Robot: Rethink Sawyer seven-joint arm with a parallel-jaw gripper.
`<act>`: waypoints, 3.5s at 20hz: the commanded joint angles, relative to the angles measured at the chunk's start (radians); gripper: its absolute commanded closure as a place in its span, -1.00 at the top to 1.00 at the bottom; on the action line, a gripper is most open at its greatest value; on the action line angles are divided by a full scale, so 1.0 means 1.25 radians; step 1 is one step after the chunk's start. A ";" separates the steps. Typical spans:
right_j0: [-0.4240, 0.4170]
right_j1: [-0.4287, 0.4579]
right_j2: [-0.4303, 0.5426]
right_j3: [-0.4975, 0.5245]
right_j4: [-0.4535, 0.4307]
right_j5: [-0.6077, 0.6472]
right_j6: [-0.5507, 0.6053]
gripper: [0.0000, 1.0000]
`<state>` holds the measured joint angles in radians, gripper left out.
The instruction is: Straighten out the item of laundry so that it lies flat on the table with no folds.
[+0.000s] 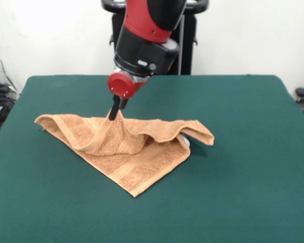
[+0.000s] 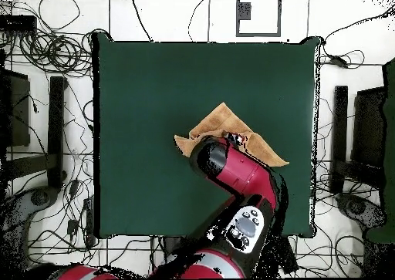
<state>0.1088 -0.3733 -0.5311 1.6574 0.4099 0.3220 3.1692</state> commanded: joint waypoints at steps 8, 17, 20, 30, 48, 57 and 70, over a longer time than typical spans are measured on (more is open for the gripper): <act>0.011 0.022 0.068 0.015 0.051 0.075 0.125 1.00; -0.015 0.029 0.100 0.012 0.055 0.059 0.107 1.00; -0.020 0.034 0.106 0.009 0.056 0.056 0.106 1.00; -0.023 0.036 0.132 0.019 0.072 0.027 0.113 1.00; 0.014 0.051 0.130 -0.017 0.096 0.077 0.122 1.00; -0.002 0.066 0.158 -0.010 0.106 0.028 0.107 1.00; -0.003 0.093 0.146 -0.032 0.096 0.017 0.089 1.00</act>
<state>0.0897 -0.3477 -0.4884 1.6484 0.4925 0.3382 3.1692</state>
